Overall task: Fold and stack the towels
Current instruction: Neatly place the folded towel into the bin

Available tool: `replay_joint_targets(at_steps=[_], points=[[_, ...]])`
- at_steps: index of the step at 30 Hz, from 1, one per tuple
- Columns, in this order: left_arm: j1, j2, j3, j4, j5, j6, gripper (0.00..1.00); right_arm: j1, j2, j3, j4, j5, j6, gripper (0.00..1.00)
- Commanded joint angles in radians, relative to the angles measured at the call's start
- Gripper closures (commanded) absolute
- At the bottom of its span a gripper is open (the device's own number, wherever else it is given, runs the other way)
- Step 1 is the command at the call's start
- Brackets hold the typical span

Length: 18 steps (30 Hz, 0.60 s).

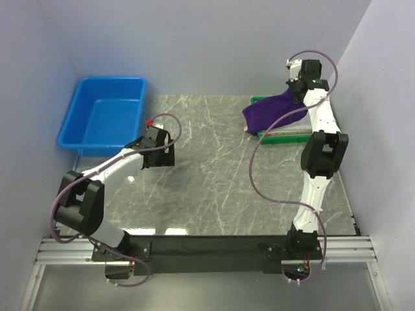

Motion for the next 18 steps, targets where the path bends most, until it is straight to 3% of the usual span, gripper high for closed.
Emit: replay_joint_targets(at_steps=[1, 18], points=[[0.005, 0.014, 0.018, 0.027, 0.009, 0.019, 0.01, -0.013, -0.047, -0.034, 0.108, 0.066, -0.044, 1.00], [0.005, 0.023, 0.021, 0.026, 0.006, 0.021, 0.01, -0.014, -0.038, -0.084, 0.177, 0.189, -0.056, 1.00]])
